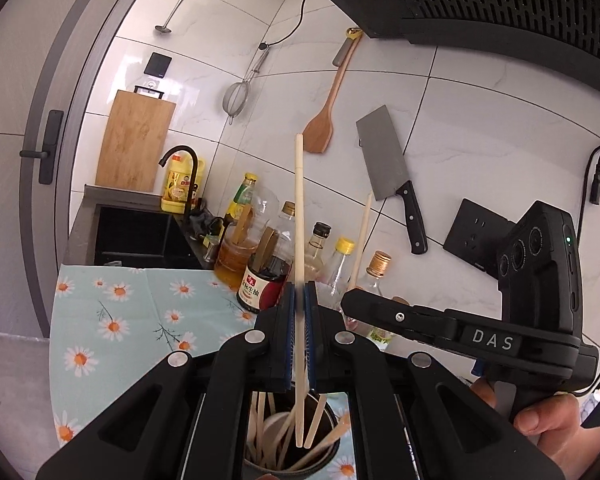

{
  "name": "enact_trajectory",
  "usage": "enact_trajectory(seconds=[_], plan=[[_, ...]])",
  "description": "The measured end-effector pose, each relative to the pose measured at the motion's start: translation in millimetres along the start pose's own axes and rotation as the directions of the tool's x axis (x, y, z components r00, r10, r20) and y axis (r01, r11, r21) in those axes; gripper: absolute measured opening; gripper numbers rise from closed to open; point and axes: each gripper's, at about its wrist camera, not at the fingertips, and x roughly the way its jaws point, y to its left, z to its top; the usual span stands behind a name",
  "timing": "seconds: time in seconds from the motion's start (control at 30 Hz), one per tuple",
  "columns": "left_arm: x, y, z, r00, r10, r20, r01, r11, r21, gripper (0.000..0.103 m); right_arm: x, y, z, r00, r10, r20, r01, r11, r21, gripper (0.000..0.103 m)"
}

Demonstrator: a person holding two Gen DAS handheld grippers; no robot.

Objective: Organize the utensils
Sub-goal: 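Lower both chopsticks into the holder and open both tools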

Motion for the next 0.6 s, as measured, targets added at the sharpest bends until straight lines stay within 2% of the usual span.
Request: enact_trajectory(seconds=[0.17,0.37,0.6], plan=[[11,3,-11,1.000,0.008,-0.009,-0.007,1.000,0.028,0.004,5,-6,-7,1.000,-0.007,0.011,0.007,1.000,0.000,0.006],[21,11,-25,0.999,0.019,-0.039,-0.018,1.000,0.019,0.004,10,-2,-19,0.999,-0.042,0.030,0.044,0.998,-0.050,0.006],[25,17,-39,0.998,0.026,-0.061,-0.026,1.000,0.005,0.004,15,-4,-29,0.999,-0.046,0.021,0.047,0.998,-0.046,0.006]])
